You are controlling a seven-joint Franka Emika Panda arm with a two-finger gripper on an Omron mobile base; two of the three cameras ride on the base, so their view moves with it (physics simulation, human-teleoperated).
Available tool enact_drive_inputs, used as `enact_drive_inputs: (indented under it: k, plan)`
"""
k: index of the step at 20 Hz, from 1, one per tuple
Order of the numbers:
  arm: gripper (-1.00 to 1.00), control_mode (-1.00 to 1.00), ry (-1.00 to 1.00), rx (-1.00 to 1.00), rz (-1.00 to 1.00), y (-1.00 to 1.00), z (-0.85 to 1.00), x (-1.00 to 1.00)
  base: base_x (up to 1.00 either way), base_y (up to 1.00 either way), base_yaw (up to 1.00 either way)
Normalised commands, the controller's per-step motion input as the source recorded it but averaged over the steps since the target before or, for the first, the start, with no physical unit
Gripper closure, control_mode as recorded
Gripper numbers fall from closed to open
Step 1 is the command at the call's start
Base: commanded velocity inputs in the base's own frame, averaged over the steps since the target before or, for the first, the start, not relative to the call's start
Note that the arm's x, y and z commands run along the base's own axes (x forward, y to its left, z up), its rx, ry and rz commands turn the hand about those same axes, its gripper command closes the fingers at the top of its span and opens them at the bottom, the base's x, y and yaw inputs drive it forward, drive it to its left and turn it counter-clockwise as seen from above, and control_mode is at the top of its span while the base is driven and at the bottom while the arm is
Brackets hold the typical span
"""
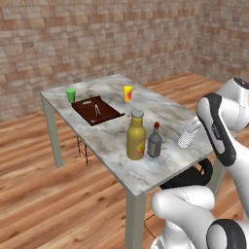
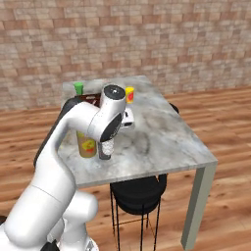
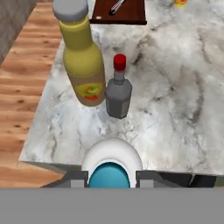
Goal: Place the drinks on the dining counter in a tight cluster.
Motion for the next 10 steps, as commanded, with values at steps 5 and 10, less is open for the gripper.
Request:
enact_drive_inputs:
  k: [5, 10]
  plan:
    - [1.00, -1.00, 0.00, -0.02, 0.25, -0.07, 0.00, 0.01, 0.00, 0.00, 0.00]
    - [1.00, -1.00, 0.07, -0.10, 0.05, 0.08, 0.00, 0.05, 0.00, 0.00, 0.00]
